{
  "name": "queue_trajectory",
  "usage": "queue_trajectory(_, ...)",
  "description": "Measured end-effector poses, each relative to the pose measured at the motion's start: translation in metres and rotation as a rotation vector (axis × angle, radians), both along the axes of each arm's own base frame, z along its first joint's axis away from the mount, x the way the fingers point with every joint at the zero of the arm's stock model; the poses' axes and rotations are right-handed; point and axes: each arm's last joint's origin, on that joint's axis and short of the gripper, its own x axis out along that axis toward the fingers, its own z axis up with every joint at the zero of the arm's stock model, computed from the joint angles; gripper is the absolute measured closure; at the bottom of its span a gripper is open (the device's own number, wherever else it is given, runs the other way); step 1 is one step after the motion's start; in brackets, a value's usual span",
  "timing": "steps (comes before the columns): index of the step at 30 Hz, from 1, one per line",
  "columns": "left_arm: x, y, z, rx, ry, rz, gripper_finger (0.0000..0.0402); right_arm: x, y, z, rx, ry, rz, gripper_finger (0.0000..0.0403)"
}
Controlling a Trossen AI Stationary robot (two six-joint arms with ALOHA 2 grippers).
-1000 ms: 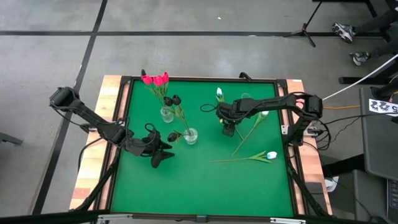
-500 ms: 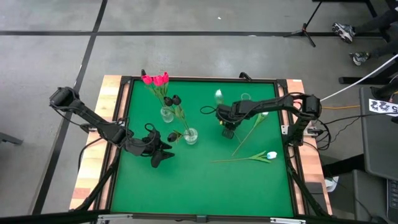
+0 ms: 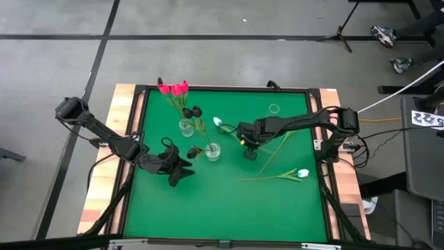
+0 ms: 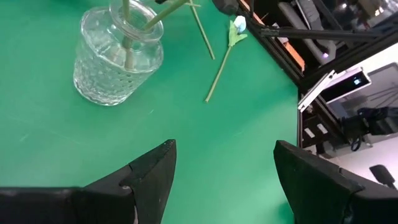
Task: Sort flowers into vase by color
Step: Put the top white tulip into the top right transparent vase
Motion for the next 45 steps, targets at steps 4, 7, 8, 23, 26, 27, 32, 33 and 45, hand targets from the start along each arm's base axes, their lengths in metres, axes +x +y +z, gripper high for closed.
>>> queue_trajectory(4, 0.001, 0.000, 0.002, -0.027, -0.023, 0.010, 0.0137, 0.006, -0.001, 0.009, -0.017, -0.033, -0.030, 0.0401)
queue_trajectory(7, 0.003, -0.002, 0.007, -0.046, -0.070, 0.007, 0.0137, 0.012, -0.002, 0.019, -0.034, -0.068, -0.037, 0.0401)
queue_trajectory(8, 0.004, -0.002, 0.008, -0.049, -0.087, 0.004, 0.0137, 0.013, -0.002, 0.023, -0.040, -0.078, -0.039, 0.0402)
queue_trajectory(23, 0.016, -0.008, 0.063, -0.033, -0.475, -0.034, 0.0137, -0.045, 0.000, 0.137, -0.241, -0.383, -0.145, 0.0403)
queue_trajectory(26, 0.023, -0.005, 0.090, 0.053, -0.538, 0.004, 0.0137, -0.054, 0.008, 0.157, -0.272, -0.502, -0.148, 0.0403)
queue_trajectory(27, 0.026, -0.003, 0.100, 0.085, -0.561, 0.018, 0.0137, -0.056, 0.012, 0.163, -0.282, -0.539, -0.143, 0.0403)
queue_trajectory(32, 0.041, 0.006, 0.154, 0.222, -0.683, 0.057, 0.0137, -0.064, 0.029, 0.190, -0.354, -0.735, -0.109, 0.0403)
queue_trajectory(33, 0.044, 0.007, 0.162, 0.247, -0.699, 0.054, 0.0137, -0.065, 0.032, 0.195, -0.371, -0.776, -0.095, 0.0403)
queue_trajectory(45, 0.111, 0.003, 0.228, 0.373, -0.664, -0.155, 0.0137, -0.085, 0.040, 0.239, -0.495, -1.056, -0.048, 0.0403)
